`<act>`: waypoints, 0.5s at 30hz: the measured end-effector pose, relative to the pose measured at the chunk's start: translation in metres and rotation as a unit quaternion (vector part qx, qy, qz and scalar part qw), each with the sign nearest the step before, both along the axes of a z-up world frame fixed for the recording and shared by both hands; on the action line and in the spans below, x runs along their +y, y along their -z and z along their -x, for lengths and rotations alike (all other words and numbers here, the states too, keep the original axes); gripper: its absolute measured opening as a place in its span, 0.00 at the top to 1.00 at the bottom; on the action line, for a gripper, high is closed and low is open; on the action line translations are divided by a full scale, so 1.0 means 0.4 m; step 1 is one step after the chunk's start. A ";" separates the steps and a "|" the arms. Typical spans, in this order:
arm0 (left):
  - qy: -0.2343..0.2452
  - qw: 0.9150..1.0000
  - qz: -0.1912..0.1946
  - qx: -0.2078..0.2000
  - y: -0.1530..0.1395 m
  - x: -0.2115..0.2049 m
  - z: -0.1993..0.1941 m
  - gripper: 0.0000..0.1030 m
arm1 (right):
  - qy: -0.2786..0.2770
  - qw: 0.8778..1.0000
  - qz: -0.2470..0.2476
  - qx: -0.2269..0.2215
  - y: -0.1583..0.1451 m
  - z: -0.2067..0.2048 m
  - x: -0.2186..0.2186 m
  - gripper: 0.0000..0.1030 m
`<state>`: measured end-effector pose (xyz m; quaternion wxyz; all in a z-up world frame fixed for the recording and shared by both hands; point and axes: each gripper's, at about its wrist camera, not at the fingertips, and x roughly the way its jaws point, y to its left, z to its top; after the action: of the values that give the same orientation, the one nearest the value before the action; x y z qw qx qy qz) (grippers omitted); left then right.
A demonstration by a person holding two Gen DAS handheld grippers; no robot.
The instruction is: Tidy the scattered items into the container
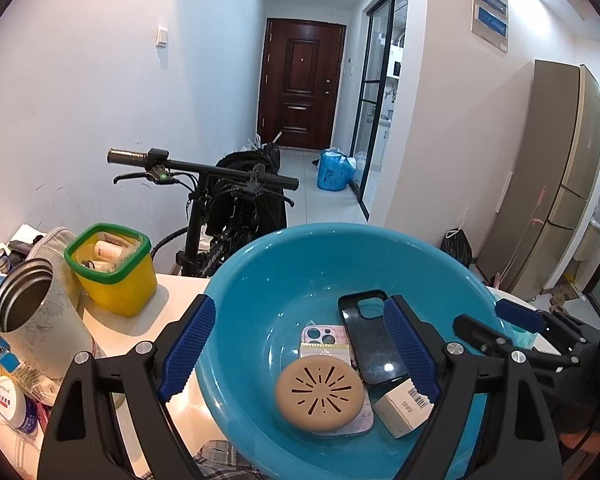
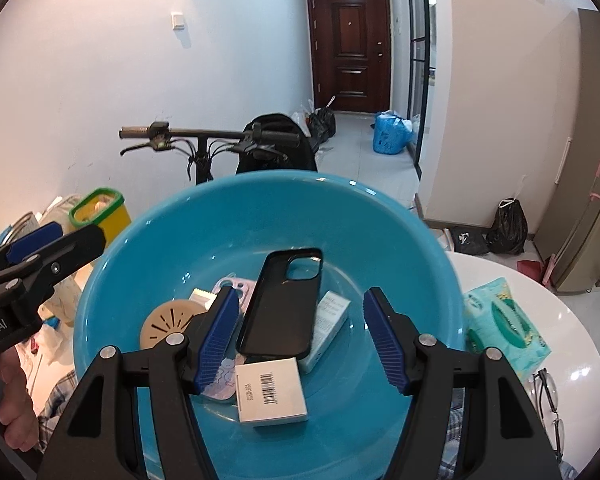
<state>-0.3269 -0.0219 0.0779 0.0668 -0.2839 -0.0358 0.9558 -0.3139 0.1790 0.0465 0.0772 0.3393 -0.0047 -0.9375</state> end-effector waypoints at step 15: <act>0.009 0.998 -0.015 0.061 -0.103 -0.010 -0.089 0.15 | 0.032 0.998 0.015 0.061 -0.101 -0.055 0.063 0.30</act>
<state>-0.2915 -0.0260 0.1193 0.0815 -0.2244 -0.0435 0.9701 -0.2918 0.2043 0.0869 0.0524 0.2803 -0.0254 -0.9582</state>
